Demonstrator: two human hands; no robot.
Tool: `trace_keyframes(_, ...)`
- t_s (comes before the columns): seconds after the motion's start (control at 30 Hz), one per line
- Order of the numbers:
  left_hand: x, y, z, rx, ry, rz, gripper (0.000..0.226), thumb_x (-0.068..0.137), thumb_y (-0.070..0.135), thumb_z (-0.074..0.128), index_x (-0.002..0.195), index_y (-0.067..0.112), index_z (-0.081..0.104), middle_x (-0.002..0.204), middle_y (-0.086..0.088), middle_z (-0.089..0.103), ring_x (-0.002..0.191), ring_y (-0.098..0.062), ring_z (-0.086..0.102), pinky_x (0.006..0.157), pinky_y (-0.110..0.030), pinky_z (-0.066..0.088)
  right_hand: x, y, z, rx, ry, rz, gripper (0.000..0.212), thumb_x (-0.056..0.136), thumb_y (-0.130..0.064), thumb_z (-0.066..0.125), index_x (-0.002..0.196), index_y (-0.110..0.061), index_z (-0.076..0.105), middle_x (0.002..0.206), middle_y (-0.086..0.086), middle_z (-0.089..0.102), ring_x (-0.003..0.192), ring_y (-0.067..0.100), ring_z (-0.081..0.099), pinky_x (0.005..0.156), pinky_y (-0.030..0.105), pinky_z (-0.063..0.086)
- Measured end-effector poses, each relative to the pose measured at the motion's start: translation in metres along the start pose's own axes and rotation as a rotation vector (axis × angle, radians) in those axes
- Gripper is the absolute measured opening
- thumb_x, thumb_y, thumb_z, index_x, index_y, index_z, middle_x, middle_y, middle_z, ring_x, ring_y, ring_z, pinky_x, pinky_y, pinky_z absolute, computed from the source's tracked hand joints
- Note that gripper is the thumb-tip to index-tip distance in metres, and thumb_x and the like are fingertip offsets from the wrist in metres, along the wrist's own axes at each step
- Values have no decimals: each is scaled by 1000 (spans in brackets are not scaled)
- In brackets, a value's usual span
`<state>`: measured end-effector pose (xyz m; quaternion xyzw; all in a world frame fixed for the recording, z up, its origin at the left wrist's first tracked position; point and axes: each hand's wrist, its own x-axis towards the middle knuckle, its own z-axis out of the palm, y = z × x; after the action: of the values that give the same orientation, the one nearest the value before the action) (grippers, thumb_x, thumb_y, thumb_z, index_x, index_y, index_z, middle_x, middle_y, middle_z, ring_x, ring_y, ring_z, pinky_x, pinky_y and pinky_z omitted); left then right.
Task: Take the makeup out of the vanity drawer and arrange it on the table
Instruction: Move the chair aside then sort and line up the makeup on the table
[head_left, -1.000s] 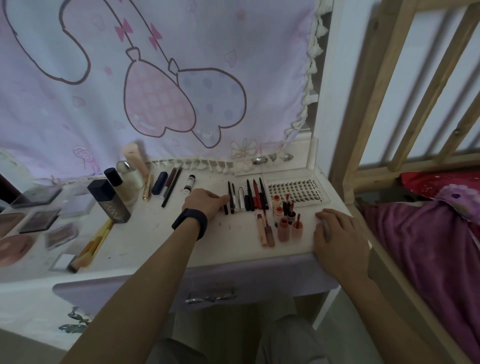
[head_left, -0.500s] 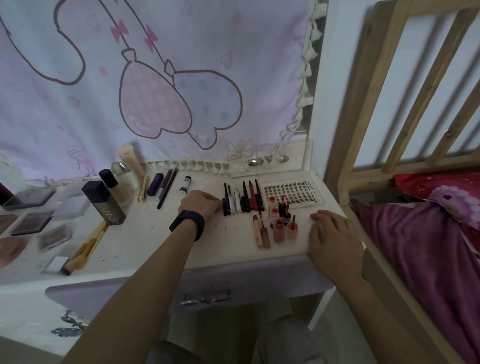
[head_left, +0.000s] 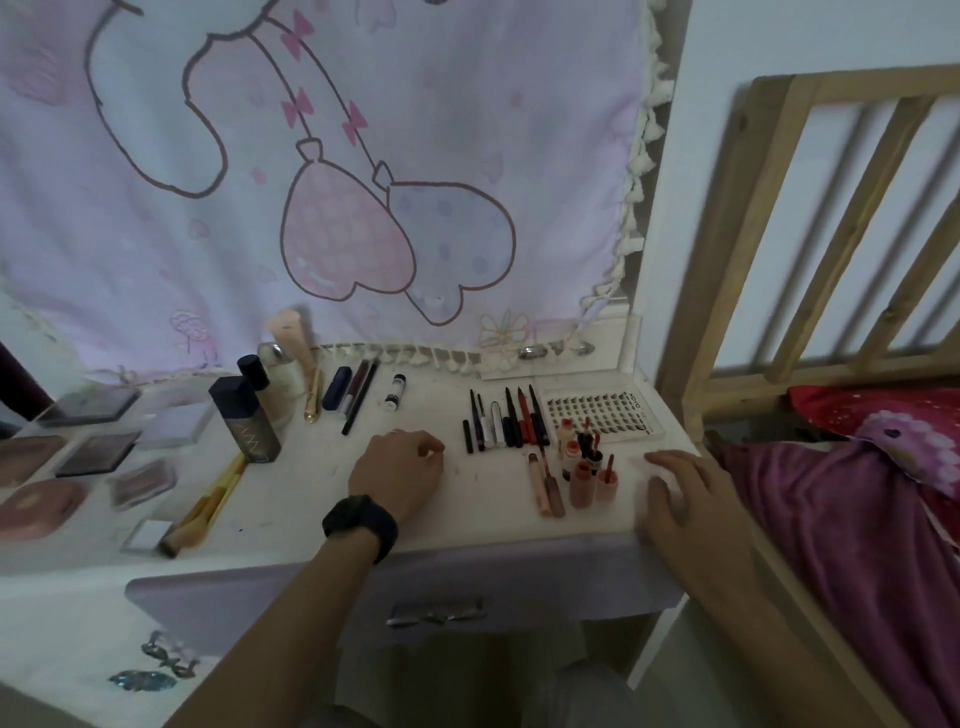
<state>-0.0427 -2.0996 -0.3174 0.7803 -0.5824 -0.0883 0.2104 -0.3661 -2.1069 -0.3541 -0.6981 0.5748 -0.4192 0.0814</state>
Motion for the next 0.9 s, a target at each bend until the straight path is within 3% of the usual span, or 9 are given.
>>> trace_keyframes(0.1, -12, -26, -4, 21, 38, 19, 27, 100, 33, 49, 117, 29, 70, 121, -1, 63, 105, -20, 60, 92, -39, 53, -25, -38, 2, 45, 84, -179, 33, 92, -30, 49, 107, -13, 73, 110, 5, 68, 106, 19, 56, 92, 37, 46)
trace_keyframes(0.23, -20, -54, -9, 49, 78, 57, 29, 100, 35, 48, 114, 27, 72, 124, -2, 62, 105, -24, 60, 90, -43, 53, -48, -93, 33, 83, -79, -415, 29, 93, -29, 53, 100, -11, 74, 105, 3, 68, 100, 15, 57, 88, 20, 45)
trace_keyframes(0.43, -17, -70, -12, 79, 82, 77, 28, 99, 37, 47, 116, 30, 69, 125, -1, 58, 111, -23, 54, 92, -41, 50, -42, -130, 101, 17, -260, -576, 21, 92, -22, 66, 109, -14, 74, 112, 2, 70, 105, 19, 62, 87, 34, 56)
trace_keyframes(0.6, 5, -70, -12, 33, 71, 105, 33, 98, 33, 51, 131, 30, 57, 141, -2, 46, 128, -24, 40, 102, -40, 42, -40, -127, 126, -98, -215, -642, 22, 94, -27, 62, 108, -14, 72, 111, 5, 70, 99, 26, 63, 80, 40, 55)
trace_keyframes(0.73, 35, -61, -9, 177, 85, 158, 43, 99, 32, 50, 142, 28, 46, 151, -6, 39, 135, -28, 38, 104, -44, 39, -42, -126, 131, -112, -192, -653, 25, 95, -27, 59, 109, -12, 73, 112, 8, 70, 99, 29, 63, 80, 40, 55)
trace_keyframes(0.9, 67, -49, -2, 391, 64, 135, 44, 102, 39, 38, 141, 22, 48, 141, -9, 52, 133, -30, 39, 109, -45, 32, -47, -126, 133, -100, -173, -640, 26, 95, -28, 58, 111, -14, 73, 115, 7, 69, 102, 29, 63, 85, 39, 55)
